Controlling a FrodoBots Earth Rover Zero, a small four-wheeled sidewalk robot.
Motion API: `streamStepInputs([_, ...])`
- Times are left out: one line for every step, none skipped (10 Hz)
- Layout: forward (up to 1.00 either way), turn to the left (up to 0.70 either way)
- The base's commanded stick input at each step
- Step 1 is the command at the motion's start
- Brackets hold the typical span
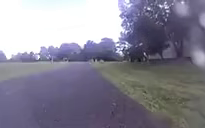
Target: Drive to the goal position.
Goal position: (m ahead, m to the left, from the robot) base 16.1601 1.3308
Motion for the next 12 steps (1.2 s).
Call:
streamStepInputs([1.0,0.0])
streamStepInputs([1.0,0.0])
streamStepInputs([1.0,0.0])
streamStepInputs([1.0,0.0])
streamStepInputs([1.0,0.0])
streamStepInputs([1.0,0.0])
streamStepInputs([0.0,0.0])
streamStepInputs([0.0,0.0])
streamStepInputs([0.0,0.0])
streamStepInputs([0.0,0.0])
streamStepInputs([0.0,0.0])
streamStepInputs([0.0,0.0])
